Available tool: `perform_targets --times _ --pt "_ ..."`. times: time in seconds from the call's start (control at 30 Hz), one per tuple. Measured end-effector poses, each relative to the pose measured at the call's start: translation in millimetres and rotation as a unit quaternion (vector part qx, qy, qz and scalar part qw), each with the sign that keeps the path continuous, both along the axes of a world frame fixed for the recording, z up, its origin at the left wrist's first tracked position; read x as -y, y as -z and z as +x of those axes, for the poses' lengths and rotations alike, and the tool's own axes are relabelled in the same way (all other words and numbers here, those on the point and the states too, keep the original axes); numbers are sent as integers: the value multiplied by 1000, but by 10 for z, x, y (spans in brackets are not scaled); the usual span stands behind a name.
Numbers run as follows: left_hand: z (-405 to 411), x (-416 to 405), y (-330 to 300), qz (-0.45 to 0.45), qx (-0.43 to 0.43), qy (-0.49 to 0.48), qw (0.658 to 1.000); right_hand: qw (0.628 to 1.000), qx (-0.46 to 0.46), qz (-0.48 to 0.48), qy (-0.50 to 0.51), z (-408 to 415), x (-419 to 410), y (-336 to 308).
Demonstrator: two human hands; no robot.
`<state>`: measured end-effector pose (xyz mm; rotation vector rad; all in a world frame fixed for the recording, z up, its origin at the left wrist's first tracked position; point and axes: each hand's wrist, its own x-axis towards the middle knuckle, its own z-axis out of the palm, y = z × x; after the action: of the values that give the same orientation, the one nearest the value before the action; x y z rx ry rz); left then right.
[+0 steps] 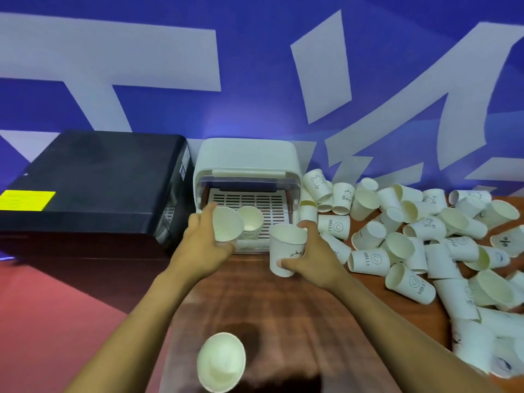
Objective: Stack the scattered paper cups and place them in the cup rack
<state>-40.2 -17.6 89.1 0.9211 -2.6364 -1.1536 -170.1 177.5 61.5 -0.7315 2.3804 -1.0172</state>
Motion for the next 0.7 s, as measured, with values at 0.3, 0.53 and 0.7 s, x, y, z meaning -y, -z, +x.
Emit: perform_targets --times 0.3,0.53,0.7 --pt "-95 311 32 -3 -9 -51 999 1000 -15 -3 20 -169 -42 -82" --pt "-264 230 96 -25 16 -95 995 999 -24 -32 -25 -475 3 -121" --pt "-364 129 95 -39 -3 -145 989 991 -62 -62 -102 -678 174 -164"
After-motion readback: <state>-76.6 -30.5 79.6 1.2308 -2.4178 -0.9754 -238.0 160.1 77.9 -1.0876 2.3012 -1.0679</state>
